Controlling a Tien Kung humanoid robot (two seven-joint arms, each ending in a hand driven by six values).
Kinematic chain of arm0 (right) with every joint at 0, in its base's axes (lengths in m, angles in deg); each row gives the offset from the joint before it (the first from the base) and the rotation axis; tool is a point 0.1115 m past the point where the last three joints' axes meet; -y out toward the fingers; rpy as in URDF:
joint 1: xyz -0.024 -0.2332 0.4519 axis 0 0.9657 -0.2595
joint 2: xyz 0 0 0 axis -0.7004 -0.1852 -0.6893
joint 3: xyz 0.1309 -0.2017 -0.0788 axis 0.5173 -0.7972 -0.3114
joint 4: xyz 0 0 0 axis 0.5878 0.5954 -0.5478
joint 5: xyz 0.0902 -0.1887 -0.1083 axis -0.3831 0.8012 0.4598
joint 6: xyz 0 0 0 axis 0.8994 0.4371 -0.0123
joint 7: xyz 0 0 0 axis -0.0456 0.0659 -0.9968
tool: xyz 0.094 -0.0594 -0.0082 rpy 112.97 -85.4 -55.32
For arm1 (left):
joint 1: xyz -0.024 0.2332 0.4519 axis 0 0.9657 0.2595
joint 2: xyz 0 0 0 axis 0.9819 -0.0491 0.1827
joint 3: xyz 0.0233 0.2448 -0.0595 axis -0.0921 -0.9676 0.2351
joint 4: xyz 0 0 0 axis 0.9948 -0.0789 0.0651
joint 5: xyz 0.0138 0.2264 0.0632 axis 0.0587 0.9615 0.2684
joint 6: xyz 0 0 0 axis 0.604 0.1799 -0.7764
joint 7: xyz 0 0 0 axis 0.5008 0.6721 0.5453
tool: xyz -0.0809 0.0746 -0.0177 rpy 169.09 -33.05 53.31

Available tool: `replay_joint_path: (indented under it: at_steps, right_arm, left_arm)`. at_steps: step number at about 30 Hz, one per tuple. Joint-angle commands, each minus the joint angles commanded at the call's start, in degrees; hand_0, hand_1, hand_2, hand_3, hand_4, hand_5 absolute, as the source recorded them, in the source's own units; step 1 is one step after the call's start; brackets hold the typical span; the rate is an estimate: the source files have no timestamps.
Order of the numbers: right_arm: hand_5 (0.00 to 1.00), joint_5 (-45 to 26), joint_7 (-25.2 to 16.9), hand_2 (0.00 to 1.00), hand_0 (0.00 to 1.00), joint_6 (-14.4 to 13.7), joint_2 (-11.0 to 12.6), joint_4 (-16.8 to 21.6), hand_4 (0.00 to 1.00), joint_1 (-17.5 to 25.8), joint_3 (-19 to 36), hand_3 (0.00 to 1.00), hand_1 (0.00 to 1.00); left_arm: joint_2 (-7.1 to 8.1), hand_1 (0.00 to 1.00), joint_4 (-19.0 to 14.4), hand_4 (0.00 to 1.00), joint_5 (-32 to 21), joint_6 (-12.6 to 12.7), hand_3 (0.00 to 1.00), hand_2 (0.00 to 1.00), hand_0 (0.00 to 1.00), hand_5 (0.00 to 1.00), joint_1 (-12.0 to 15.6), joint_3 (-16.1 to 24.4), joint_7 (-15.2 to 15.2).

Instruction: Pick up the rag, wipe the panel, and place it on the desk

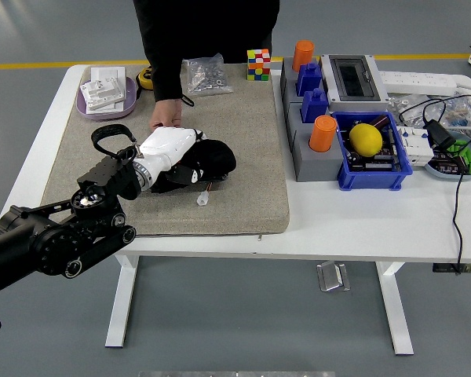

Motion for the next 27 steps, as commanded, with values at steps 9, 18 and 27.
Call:
replay_joint_path:
  at_steps: [9, 18, 27]
  right_arm:
    - [0.431, 0.4, 0.0, 0.679, 0.726, -0.1, -0.4, -0.1, 0.998, 0.5, 0.9, 0.586, 0.602]
    - [0.431, 0.9, 0.0, 0.679, 0.726, -0.1, -0.5, -0.1, 0.998, 0.7, 1.8, 0.586, 0.603]
    - [0.428, 2.2, 0.2, 0.678, 0.726, 0.0, -0.6, -0.1, 0.998, 1.0, 3.6, 0.586, 0.602]
  left_arm:
    - [1.87, 0.178, 0.7, 0.358, 0.7, 0.2, 0.377, 0.472, 0.236, 0.002, 1.4, 1.3, 0.2]
    - [4.24, 0.178, 1.3, 0.358, 1.7, 0.5, 0.377, 0.472, 0.235, 0.002, 2.7, 2.1, 0.5]
    - [6.46, 0.177, 2.0, 0.359, 2.3, 0.7, 0.376, 0.471, 0.235, 0.002, 3.7, 3.2, 0.6]
